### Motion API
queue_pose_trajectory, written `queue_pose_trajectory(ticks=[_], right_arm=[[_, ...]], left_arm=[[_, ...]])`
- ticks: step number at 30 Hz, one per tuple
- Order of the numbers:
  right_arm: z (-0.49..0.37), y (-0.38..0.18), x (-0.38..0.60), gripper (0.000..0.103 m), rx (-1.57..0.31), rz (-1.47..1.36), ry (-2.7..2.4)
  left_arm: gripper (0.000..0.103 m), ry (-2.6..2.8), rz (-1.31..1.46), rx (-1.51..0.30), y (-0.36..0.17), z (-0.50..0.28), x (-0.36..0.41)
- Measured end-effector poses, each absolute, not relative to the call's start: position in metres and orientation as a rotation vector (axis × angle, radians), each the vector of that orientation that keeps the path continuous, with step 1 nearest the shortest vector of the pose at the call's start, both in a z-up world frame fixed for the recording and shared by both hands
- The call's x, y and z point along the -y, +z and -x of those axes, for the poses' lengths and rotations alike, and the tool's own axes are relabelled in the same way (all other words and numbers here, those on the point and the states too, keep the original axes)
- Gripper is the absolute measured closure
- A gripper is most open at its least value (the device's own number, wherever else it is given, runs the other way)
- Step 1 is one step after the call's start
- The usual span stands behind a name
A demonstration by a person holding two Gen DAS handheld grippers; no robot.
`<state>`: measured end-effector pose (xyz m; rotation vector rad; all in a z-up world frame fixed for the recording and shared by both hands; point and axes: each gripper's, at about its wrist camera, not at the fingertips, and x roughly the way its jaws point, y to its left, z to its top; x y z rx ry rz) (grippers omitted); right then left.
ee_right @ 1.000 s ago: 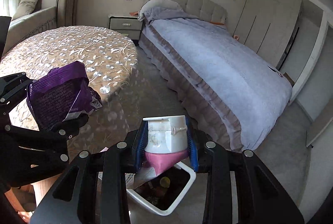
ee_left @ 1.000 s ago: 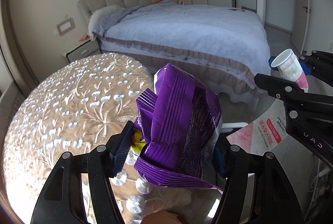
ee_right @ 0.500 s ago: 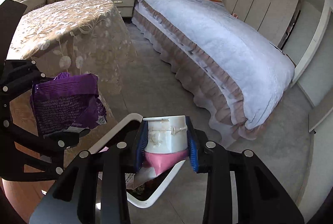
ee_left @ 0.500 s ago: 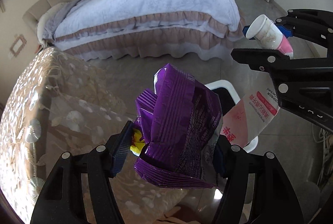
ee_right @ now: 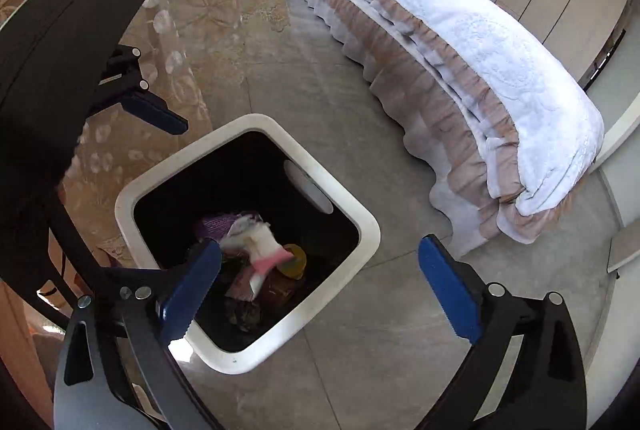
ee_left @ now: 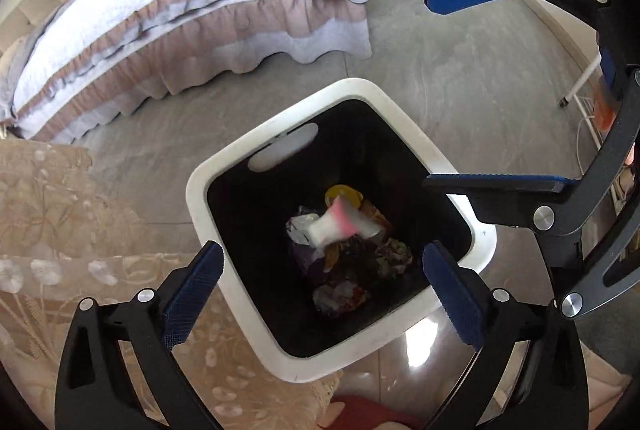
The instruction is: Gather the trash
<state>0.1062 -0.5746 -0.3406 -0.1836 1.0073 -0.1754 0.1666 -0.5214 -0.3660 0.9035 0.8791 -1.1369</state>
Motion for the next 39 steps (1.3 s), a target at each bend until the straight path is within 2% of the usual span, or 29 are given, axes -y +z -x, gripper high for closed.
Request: queue_pose_trajectory(ticks=[10,17,27,34,39], right_arm=[[-0.096,-0.323,0.567,0.005,-0.945,0.17,-0.184],[-0.084,-0.27,0.547,0.005,-0.844,0.193,-0.193],[-0.074,-0.179,0.487,0.005,-0.626,0.21,-0.166],[-0.079,-0.13,0.422,0.005,-0.504,0.243,-0.062],[-0.086,-0.099,0.375,0.005,-0.423,0.234,-0.05]], left_arm=[[0.005,-1.136,-0.842,-0.8,-0.33,-0.16,0.509],[0.005,-1.093,-0.767,-0.7,-0.273,-0.154,0.477],[0.005,-0.881,-0.475,-0.597,-0.175,-0.154,0.361],[0.005,-0.745,-0.403,-0.487,-0.134,-0.14,0.292],[0.005,-0.611,-0.265,-0.473,-0.108,-0.145,0.233]])
